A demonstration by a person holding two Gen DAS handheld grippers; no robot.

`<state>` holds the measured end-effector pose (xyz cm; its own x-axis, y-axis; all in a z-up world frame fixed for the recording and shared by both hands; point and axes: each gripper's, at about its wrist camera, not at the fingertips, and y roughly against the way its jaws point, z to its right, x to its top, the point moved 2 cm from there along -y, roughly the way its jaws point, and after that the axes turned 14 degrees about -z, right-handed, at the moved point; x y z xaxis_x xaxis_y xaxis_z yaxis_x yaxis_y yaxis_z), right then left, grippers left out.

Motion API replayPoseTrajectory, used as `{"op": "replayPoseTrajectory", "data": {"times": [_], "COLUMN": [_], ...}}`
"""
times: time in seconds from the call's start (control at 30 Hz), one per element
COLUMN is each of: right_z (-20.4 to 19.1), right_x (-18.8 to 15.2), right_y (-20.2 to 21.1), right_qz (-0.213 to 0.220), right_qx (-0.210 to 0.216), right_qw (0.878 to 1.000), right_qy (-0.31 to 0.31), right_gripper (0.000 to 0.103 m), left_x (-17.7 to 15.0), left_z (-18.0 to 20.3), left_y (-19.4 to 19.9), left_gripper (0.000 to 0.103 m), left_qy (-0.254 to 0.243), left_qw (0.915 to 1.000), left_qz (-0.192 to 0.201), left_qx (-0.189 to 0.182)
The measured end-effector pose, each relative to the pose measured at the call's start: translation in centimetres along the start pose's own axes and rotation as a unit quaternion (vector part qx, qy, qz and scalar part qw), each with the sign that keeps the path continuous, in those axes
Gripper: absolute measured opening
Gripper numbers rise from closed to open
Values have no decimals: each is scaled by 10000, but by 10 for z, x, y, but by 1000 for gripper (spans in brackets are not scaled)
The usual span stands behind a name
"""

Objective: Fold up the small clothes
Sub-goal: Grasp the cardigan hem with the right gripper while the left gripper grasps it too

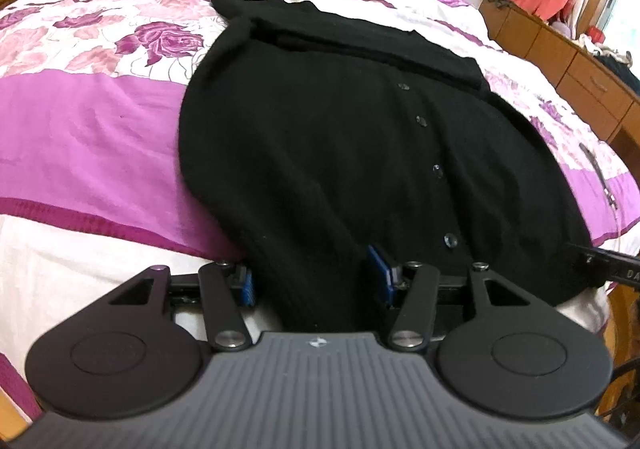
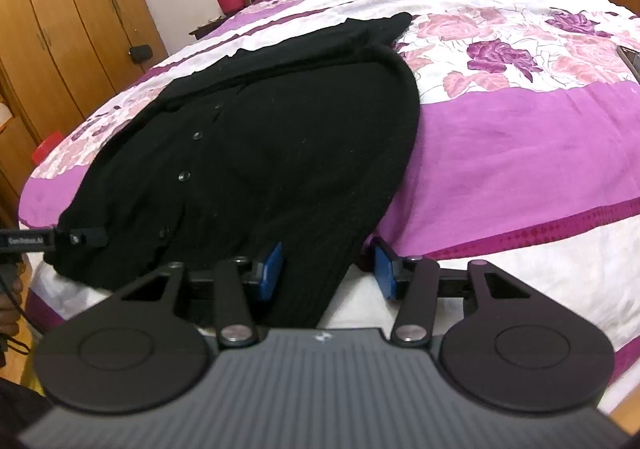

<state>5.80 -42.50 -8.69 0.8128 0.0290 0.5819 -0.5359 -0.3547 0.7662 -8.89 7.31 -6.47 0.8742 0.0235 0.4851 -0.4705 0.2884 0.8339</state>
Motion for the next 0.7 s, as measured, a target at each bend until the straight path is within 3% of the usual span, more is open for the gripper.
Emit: {"op": "replayPoseTrajectory", "data": {"times": [0.17,0.43,0.5,0.53,0.6,0.67,0.7], "right_z": [-3,-1,-1,-1,-2,-1,0], "right_x": [2,2,2,2,2,3,3], "right_y": [-6,-8,-8,-8,-8,-7,-6], "right_qz": [48,165,174,186,225,217,224], "right_qx": [-79,34,42,47,-31,75,183], "right_qw": [9998,9997,9996,9997,9996,9997,9996], "right_qy": [164,195,215,181,191,111,18], "right_gripper": [51,52,51,50,27,13,11], "left_x": [12,3,4,4,5,5,5], "left_z": [2,9,10,9,7,5,4], "left_y": [-13,-13,-14,-14,-13,-11,-9], "left_gripper": [59,59,52,42,32,25,23], "left_qy": [77,-188,-186,-166,-88,-36,-12], "left_qw": [9999,9998,9998,9998,9999,9999,9998], "left_qz": [-97,-90,-94,-94,-97,-112,-114], "left_qx": [25,-79,-54,-36,-62,-124,-168]}}
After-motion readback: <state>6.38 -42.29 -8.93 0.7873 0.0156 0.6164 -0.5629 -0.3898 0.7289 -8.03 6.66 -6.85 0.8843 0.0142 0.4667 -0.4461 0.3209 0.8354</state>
